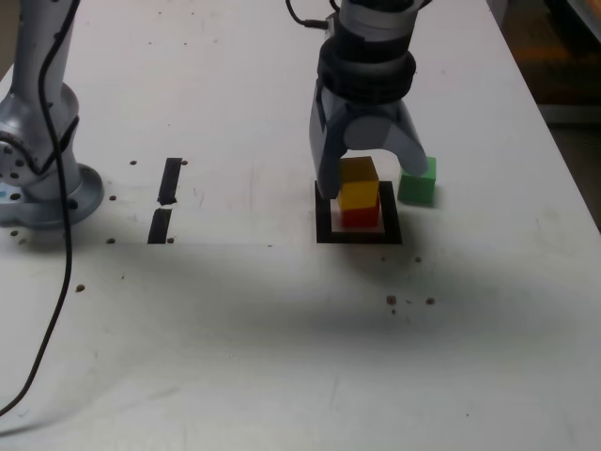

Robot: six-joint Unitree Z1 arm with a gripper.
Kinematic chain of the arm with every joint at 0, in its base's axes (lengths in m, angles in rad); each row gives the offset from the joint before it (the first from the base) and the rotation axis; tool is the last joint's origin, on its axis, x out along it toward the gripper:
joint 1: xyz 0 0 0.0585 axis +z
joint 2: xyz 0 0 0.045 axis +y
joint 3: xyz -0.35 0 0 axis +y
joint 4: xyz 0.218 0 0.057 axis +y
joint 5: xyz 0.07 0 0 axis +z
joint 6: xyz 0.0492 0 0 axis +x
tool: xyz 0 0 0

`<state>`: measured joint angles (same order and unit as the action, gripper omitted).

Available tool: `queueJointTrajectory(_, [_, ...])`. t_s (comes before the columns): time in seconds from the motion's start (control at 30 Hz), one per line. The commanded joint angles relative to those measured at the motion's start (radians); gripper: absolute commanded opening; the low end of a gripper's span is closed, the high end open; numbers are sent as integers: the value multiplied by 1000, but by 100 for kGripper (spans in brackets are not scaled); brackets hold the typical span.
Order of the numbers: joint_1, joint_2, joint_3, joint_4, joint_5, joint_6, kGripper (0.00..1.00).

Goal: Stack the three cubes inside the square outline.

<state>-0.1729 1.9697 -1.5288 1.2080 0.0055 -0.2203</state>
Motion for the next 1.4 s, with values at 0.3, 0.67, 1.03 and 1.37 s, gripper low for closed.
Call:
queueJointTrajectory(0.3, [-15,-97,-10,80,52,-38,92])
queueJointTrajectory(0.67, [-21,-156,-80,167,136,-1,99])
queueJointTrajectory(1.03, [25,-66,-228,195,157,92,100])
queueJointTrajectory(1.37, [88,45,-336,196,152,223,100])
